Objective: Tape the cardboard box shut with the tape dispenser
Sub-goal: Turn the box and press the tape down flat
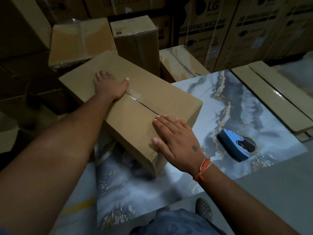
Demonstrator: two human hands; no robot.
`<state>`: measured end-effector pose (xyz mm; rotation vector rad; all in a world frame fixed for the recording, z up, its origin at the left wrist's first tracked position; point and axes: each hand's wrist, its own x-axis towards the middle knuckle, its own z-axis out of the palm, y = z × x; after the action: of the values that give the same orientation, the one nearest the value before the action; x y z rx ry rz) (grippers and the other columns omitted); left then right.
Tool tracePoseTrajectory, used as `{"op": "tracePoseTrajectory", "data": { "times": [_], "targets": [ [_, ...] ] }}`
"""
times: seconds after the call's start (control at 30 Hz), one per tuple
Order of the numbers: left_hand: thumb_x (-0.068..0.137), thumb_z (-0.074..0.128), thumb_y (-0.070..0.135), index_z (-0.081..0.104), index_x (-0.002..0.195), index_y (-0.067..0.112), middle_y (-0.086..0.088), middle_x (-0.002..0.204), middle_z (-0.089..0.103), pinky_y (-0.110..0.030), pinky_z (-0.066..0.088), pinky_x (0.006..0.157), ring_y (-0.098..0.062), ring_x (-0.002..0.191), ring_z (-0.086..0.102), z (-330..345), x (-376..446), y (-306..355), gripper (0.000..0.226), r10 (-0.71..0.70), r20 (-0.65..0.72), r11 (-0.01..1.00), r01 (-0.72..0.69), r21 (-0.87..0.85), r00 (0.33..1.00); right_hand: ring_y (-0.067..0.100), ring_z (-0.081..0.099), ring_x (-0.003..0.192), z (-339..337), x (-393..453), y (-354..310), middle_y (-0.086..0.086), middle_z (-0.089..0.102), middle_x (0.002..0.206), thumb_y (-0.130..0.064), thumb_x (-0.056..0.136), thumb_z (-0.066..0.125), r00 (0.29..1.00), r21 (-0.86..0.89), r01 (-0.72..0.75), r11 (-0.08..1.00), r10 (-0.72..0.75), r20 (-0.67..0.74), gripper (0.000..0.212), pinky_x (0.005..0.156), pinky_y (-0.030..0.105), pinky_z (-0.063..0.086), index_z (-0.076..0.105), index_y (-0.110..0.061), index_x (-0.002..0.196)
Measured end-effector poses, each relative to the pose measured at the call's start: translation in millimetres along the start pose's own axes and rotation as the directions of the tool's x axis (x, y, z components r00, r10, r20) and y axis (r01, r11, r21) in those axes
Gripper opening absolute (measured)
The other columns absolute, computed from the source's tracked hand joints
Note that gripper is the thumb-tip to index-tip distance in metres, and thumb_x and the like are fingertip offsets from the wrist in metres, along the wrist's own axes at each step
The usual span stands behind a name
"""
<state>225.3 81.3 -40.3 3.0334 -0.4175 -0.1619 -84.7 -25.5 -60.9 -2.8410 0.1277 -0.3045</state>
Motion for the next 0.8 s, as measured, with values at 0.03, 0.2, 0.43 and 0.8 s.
{"op": "tracePoseTrajectory", "data": {
  "times": [0.03, 0.2, 0.43, 0.8],
  "targets": [
    [0.096, 0.023, 0.074, 0.010, 0.162, -0.004, -0.027, 0.171, 0.008, -0.050, 0.007, 0.128, -0.042, 0.159, 0.006, 5, -14, 13, 0.102, 0.045, 0.002, 0.999, -0.045, -0.005, 0.999, 0.017, 0.034, 0.148, 0, 1, 0, -0.004, 0.044, 0.157, -0.059, 0.100, 0.018, 1.000, -0.011, -0.002, 1.000, 0.002, 0.000, 0.067, 0.118, 0.038, 0.023, 0.044, -0.021, 0.150],
    [0.099, 0.027, 0.069, 0.004, 0.163, 0.001, -0.023, 0.173, 0.000, -0.048, 0.002, 0.129, -0.038, 0.161, -0.002, 35, -108, 78, 0.097, 0.295, 0.010, 0.955, -0.295, -0.037, 0.955, 0.020, 0.034, 0.149, 9, -7, 1, 0.001, 0.048, 0.154, -0.054, 0.102, 0.026, 0.994, -0.010, 0.003, 1.000, -0.004, -0.108, 0.062, 0.121, 0.040, 0.022, 0.048, -0.017, 0.147],
    [0.103, 0.025, 0.064, 0.000, 0.164, 0.005, -0.017, 0.174, -0.006, -0.048, 0.000, 0.129, -0.034, 0.161, -0.008, 37, -145, 87, 0.089, 0.431, 0.031, 0.902, -0.429, -0.046, 0.902, 0.029, -0.003, 0.157, 68, -61, 14, 0.019, -0.008, 0.167, -0.048, 0.102, 0.034, 0.971, 0.369, -0.089, 0.925, 0.163, -0.175, 0.080, 0.126, 0.032, 0.008, 0.005, 0.002, 0.157],
    [0.103, 0.021, 0.063, 0.000, 0.165, 0.015, -0.012, 0.175, -0.009, -0.057, -0.002, 0.128, -0.038, 0.160, -0.011, 39, -163, 97, 0.081, 0.526, 0.063, 0.850, -0.525, -0.040, 0.848, 0.025, -0.017, 0.155, 122, -84, 28, 0.020, -0.024, 0.164, -0.049, 0.100, 0.042, 0.987, 0.432, -0.156, 0.888, 0.159, 0.032, 0.092, 0.125, 0.024, -0.002, -0.017, -0.005, 0.154]
  ]
}}
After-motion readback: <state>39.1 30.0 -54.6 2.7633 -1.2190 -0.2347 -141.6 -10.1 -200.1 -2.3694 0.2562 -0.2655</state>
